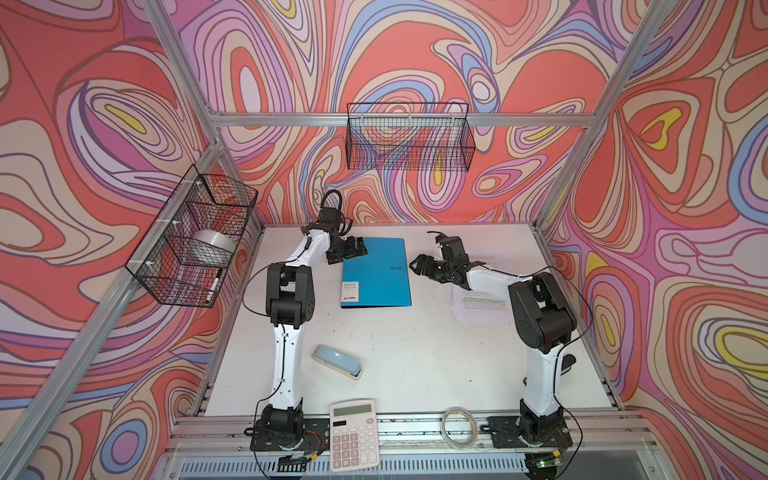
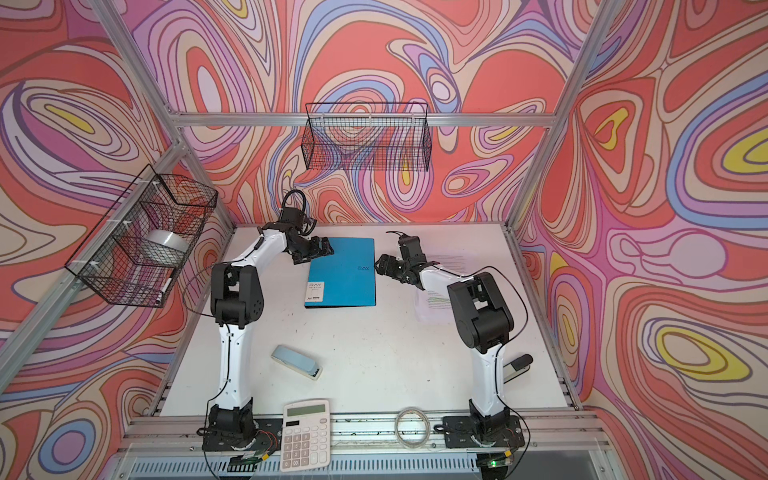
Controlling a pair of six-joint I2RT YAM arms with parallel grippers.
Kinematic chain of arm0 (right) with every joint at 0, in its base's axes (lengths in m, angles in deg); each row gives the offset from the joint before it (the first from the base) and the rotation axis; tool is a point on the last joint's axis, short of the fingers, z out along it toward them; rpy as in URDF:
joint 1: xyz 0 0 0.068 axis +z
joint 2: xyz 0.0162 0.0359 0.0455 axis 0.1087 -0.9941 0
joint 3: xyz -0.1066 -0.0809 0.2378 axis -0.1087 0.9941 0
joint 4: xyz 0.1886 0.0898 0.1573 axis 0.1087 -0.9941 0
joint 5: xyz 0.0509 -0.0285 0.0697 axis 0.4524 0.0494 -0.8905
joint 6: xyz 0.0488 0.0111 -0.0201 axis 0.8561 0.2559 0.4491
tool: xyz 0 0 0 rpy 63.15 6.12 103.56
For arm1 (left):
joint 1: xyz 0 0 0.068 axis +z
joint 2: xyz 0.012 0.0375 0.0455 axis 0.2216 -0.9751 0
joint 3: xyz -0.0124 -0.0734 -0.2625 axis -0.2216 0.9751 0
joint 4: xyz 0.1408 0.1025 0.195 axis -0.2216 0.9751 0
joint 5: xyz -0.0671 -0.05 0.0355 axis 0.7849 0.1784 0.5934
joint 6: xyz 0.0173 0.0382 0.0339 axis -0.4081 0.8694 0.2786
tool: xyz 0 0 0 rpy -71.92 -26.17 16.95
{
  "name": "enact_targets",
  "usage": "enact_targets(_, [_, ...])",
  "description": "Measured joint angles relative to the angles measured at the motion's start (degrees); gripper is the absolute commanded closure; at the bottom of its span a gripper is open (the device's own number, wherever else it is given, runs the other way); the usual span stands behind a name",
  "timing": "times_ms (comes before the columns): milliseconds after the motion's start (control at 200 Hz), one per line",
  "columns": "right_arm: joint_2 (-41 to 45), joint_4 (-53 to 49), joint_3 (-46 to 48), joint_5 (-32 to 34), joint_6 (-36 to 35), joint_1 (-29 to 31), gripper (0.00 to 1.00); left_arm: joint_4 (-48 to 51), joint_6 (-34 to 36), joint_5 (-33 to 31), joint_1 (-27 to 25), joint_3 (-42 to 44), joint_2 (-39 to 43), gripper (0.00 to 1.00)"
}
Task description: Put the files into the folder
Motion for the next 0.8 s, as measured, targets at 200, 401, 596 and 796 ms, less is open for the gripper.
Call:
enact_targets(200, [0.0,-0.2,-0.5,0.0,-0.3,0.0,0.17,0.7,0.2,1.6,0.0,-0.3,-0.9,0.00])
enact_targets(401, [-0.5,-0.2,-0.5,-0.5,0.4,-0.3,0.17,1.1,0.2,3.9,-0.6,-0.3,-1.1,0.00])
enact_targets(596, [-0.5,1.3,0.7,-1.1,2.1,-1.4,0.17,1.0,-0.3,6.5,-2.2,1.0,-1.0,0.00])
enact_targets(796, [-0.4,1.3,3.0,-2.3,3.2,-3.1,0.17,1.1,-0.2,7.0,-5.1,3.5,0.2,0.00])
